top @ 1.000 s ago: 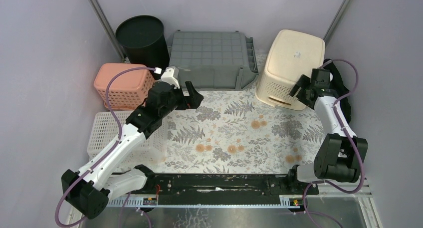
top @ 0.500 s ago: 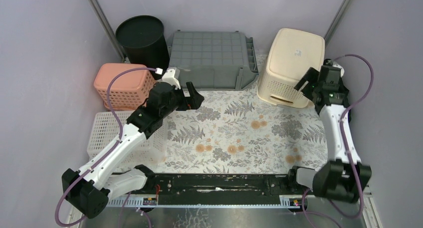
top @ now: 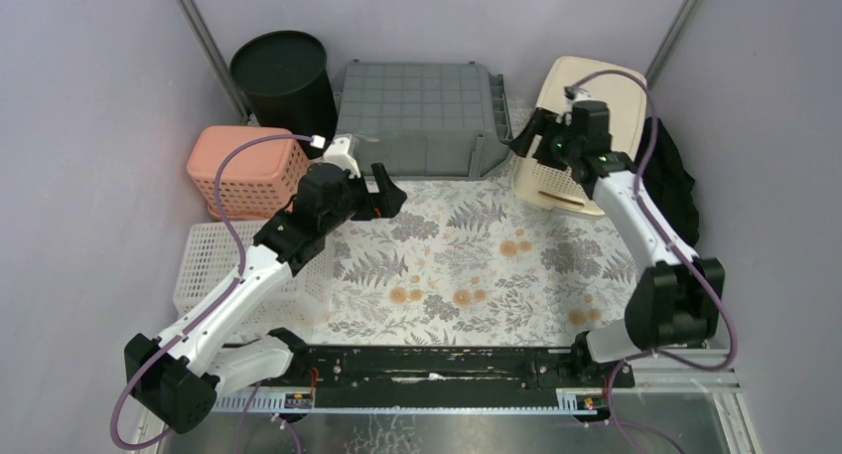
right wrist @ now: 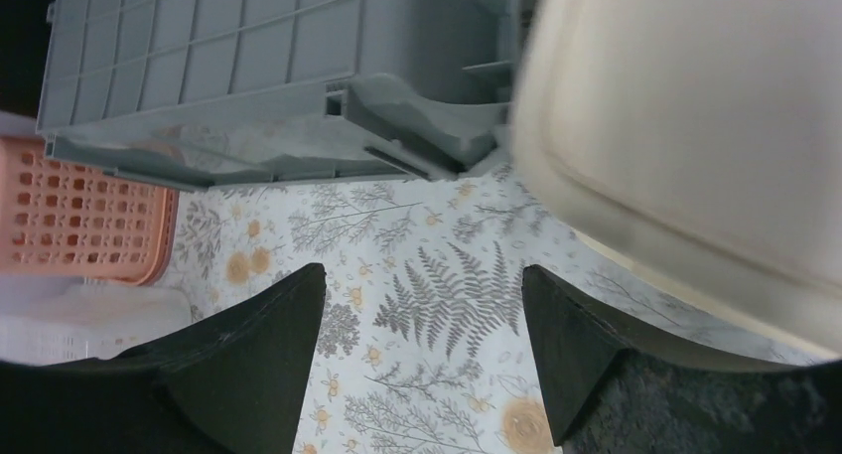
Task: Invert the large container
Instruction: Move the container to the center of the board.
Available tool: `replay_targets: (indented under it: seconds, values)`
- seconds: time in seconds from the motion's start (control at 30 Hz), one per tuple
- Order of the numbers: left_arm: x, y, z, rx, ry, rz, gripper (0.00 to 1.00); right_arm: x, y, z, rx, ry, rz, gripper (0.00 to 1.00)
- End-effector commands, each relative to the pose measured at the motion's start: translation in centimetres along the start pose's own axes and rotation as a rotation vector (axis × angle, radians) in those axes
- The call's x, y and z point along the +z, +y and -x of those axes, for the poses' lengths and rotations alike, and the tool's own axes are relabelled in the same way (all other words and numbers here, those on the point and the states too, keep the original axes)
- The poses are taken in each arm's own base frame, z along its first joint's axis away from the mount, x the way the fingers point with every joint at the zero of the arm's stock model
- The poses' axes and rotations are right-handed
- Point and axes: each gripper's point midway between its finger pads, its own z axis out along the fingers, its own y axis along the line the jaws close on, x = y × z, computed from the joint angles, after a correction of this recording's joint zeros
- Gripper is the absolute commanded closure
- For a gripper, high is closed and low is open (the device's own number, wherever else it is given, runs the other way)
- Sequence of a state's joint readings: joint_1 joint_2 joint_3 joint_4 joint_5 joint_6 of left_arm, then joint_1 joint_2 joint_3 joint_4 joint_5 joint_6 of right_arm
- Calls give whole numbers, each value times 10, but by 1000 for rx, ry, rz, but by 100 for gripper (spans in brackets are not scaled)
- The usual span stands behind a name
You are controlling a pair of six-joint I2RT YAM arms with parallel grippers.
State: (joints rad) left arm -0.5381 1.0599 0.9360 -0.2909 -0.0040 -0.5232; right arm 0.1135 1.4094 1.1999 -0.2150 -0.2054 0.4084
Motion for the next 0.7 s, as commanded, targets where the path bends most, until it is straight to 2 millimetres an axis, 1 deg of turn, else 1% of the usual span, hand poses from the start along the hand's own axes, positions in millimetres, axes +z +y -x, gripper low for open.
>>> replay_targets:
  seconds: [0.0,0.03,0.13,0.23,0.27,0.33,0.43,0.47,0.53,0.63,0.67]
  values:
    - [-2,-5,5,2,-20,-14,0,17,64,40,-122,-94,139,21]
    - [-2,-5,5,2,-20,-13,0,22,69,40,-127,-90,139,21]
    - [-3,-6,8,4,-25,-13,0,40,73,37,-133,-80,101,21]
    - [-3,-6,8,9,-24,-10,0,59,65,32,-129,-69,27,20]
    - [-4,-5,8,10,-24,-8,0,71,56,25,-126,-46,-16,20]
    - [-4,-5,9,14,-24,-6,0,87,41,16,-129,-16,-83,20]
    - [-4,-3,9,20,-24,4,0,101,13,6,-149,17,-212,21]
    - [-5,-2,8,21,-24,8,0,102,2,3,-158,22,-265,20]
    - [-6,-1,8,23,-25,12,0,96,-23,1,-177,18,-369,19]
    - [-8,1,7,24,-29,16,0,80,-59,3,-147,13,-448,18]
    - [-7,1,7,23,-27,16,0,73,-75,-1,-118,27,-467,18]
